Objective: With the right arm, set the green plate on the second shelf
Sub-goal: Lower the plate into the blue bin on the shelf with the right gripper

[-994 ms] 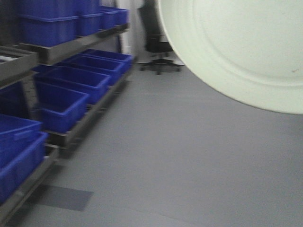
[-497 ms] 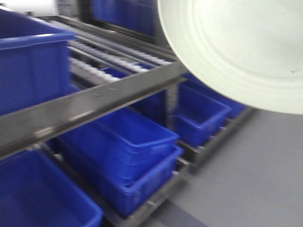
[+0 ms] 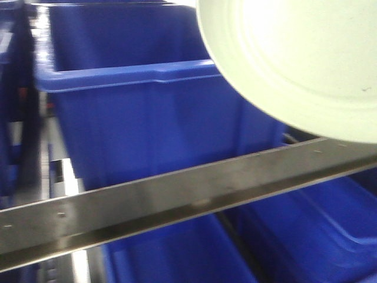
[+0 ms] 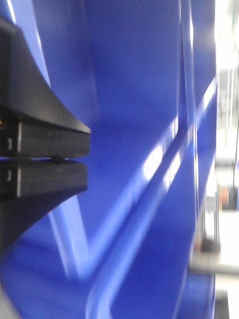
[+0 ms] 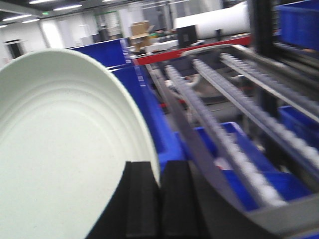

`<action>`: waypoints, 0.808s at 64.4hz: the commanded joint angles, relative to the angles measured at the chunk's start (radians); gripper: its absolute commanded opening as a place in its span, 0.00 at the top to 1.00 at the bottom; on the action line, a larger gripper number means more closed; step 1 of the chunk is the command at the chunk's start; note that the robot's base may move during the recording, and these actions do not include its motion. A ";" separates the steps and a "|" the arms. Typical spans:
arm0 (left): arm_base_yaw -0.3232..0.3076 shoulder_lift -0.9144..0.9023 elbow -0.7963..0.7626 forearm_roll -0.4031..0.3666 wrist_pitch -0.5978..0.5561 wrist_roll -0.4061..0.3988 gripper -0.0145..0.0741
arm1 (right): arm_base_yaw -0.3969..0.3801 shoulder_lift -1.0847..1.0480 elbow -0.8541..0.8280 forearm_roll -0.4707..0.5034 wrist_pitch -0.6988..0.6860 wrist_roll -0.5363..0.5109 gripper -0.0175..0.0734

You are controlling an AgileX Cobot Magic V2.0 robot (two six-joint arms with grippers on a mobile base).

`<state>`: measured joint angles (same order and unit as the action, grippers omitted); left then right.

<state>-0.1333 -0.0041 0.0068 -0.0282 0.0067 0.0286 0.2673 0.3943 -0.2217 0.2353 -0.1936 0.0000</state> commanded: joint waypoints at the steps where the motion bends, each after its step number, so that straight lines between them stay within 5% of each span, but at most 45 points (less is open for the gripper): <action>1: -0.002 -0.016 0.040 -0.006 -0.083 -0.002 0.69 | -0.008 0.003 -0.034 0.004 -0.113 0.013 0.78; 52: -0.002 -0.016 0.040 -0.006 -0.083 -0.002 0.69 | -0.008 0.003 -0.034 0.004 -0.113 0.013 0.78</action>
<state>-0.1333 -0.0041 0.0068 -0.0282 0.0067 0.0286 0.2673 0.3943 -0.2217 0.2353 -0.1936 0.0000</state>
